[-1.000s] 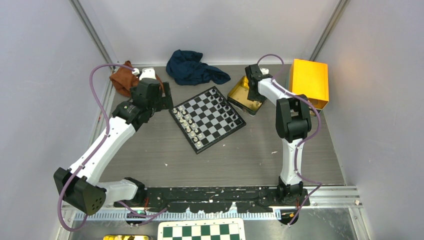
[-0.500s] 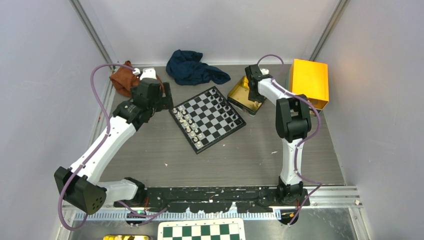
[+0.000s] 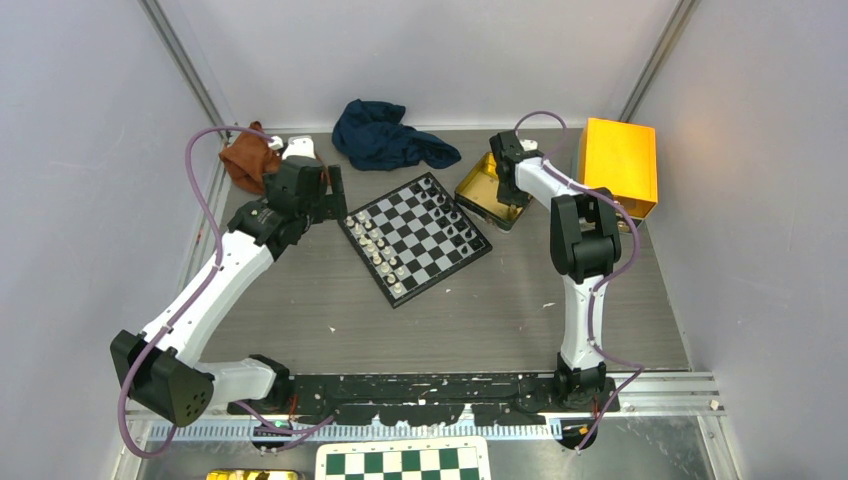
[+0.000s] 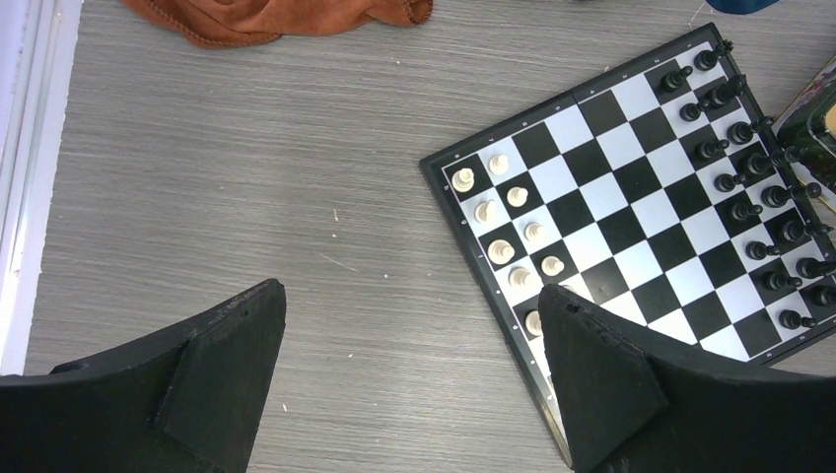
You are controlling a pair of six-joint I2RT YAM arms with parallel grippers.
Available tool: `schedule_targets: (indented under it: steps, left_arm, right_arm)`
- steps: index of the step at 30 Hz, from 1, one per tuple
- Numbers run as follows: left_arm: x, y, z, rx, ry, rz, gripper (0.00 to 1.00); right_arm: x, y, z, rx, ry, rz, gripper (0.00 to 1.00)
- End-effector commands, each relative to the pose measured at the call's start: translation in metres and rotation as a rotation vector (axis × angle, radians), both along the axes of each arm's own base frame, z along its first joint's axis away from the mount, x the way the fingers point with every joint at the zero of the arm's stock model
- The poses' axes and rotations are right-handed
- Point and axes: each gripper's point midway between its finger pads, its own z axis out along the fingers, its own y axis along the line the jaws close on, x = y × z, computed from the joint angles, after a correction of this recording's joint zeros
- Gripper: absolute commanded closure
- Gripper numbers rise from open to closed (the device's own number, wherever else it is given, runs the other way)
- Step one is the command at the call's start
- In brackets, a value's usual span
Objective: Set up the chess pieces on the board
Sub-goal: Pick up the chess piece from the storage box.
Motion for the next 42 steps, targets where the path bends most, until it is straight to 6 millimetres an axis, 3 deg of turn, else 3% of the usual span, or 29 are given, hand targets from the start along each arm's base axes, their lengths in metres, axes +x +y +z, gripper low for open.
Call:
schedule_targets:
  steps: [1,16,31,42]
  left_arm:
    - [0.009,0.000,0.017,-0.010,-0.061,0.011,0.00]
    - [0.010,0.001,0.018,-0.005,-0.063,0.013,0.00]
    - [0.011,0.000,0.016,-0.007,-0.057,0.012,0.00]
    - [0.003,0.004,0.015,-0.016,-0.057,0.015,0.00]
  right_arm:
    - [0.013,-0.006,0.015,-0.012,-0.056,-0.025,0.69]
    - [0.019,-0.008,0.022,-0.017,-0.068,-0.025,0.69]
    - [0.018,-0.009,0.023,-0.018,-0.067,-0.018,0.97]
    - [0.019,0.004,0.067,0.007,-0.144,0.038,1.00]
